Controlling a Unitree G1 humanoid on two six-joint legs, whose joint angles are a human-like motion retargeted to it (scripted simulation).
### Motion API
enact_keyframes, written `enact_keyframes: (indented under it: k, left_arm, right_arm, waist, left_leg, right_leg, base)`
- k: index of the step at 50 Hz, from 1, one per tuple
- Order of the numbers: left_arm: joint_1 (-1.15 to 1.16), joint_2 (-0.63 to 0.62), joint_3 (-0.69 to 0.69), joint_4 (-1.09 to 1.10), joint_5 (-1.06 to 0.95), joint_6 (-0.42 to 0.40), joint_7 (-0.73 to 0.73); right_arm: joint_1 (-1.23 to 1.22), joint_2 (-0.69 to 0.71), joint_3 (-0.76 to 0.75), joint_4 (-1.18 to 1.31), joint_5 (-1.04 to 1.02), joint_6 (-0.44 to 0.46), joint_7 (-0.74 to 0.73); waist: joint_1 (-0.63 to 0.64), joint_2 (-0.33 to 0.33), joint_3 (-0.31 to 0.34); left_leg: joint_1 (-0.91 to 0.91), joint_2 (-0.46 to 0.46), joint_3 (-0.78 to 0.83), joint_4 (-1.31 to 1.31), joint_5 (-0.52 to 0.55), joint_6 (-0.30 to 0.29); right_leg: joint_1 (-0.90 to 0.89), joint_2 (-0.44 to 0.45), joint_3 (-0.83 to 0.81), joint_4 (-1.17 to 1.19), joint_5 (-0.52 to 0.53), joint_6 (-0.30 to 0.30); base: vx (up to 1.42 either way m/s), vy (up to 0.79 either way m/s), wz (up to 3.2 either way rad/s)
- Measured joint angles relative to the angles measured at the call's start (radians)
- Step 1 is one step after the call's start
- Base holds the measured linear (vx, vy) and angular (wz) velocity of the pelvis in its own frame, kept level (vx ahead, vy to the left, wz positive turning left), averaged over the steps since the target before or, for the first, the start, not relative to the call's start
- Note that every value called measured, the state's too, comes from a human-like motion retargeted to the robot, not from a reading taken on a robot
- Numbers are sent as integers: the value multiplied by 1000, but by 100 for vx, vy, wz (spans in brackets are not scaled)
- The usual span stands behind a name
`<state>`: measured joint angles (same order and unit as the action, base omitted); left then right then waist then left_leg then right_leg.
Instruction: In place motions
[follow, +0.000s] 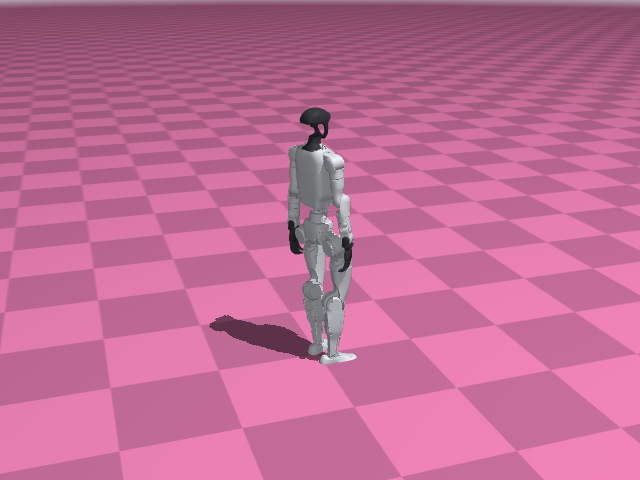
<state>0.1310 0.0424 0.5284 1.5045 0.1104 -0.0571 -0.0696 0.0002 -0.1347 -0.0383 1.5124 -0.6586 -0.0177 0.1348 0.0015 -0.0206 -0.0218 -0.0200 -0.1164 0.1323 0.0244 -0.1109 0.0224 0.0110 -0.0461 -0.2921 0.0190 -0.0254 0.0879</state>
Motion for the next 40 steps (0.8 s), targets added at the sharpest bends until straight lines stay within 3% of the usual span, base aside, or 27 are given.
enact_keyframes:
  k: [9, 18, 20, 24, 28, 31, 34, 35, 40]
  left_arm:
    - [-15, 7, -28, 26, -4, -7, 9]
    - [-12, 37, -26, 44, 40, 0, -13]
    - [-4, 45, -22, 48, 65, 9, -11]
    - [9, 53, -23, 30, 85, 15, -5]
    - [22, 49, -6, 10, 89, 16, -7]
    - [28, 45, -3, 5, 82, 21, -2]
    - [34, 38, -11, 3, 68, 25, 6]
    - [36, 34, -4, 1, 62, 25, 6]
    - [29, 28, 1, -1, 54, 36, 0]
  right_arm:
    - [6, -38, -52, 31, 7, 11, -26]
    - [-46, -28, -26, -29, 48, -22, -6]
    - [-49, -24, -13, -26, 50, -23, -10]
    - [-46, -25, -3, 2, 57, -14, -20]
    - [-37, -41, -6, 46, 61, 1, -49]
    - [-26, -52, -32, 82, 73, 9, -85]
    - [-15, -56, -67, 112, 93, 15, -108]
    - [-16, -58, -66, 119, 98, 19, -111]
    - [-5, -61, -87, 128, 90, 34, -88]
  waist:
    - [-31, 2, 16]
    - [-147, -3, 73]
    - [-165, 4, 69]
    - [-162, 26, 67]
    - [-7, 19, 35]
    - [66, 19, 13]
    - [-73, 39, 13]
    - [-87, 36, 11]
    - [-113, 25, -6]
  left_leg:
    - [8, 5, 87, -18, -19, 20]
    - [26, 38, 305, -66, -44, 27]
    - [21, 57, 370, -72, -51, 24]
    - [13, 106, 506, -70, -71, 16]
    - [28, 137, 790, -64, -110, -11]
    - [35, 153, 902, -50, -136, -21]
    - [27, 158, 793, -19, -152, -7]
    - [29, 156, 801, -9, -160, -8]
    - [59, 148, 859, 20, -178, -27]
  right_leg:
    - [-70, -2, 87, 58, 18, -9]
    - [-165, 47, 197, 67, 94, -38]
    - [-174, 34, 109, 62, 72, -59]
    - [-150, -54, -227, 73, 13, -79]
    - [-77, -105, -508, 110, -38, -95]
    - [-61, -130, -526, 171, -41, -94]
    - [-36, -94, -589, 126, 12, -125]
    - [-28, -91, -549, 116, 17, -103]
    - [-14, -34, -455, 10, 33, -120]
  base:
    - [-2, 4, -54]
    - [-20, 1, -131]
    - [-22, 0, -170]
    - [-18, -1, -187]
    - [-12, -1, -360]
    - [-7, -3, -239]
    - [-5, -9, 83]
    - [-7, -10, -34]
    - [-1, -9, -82]
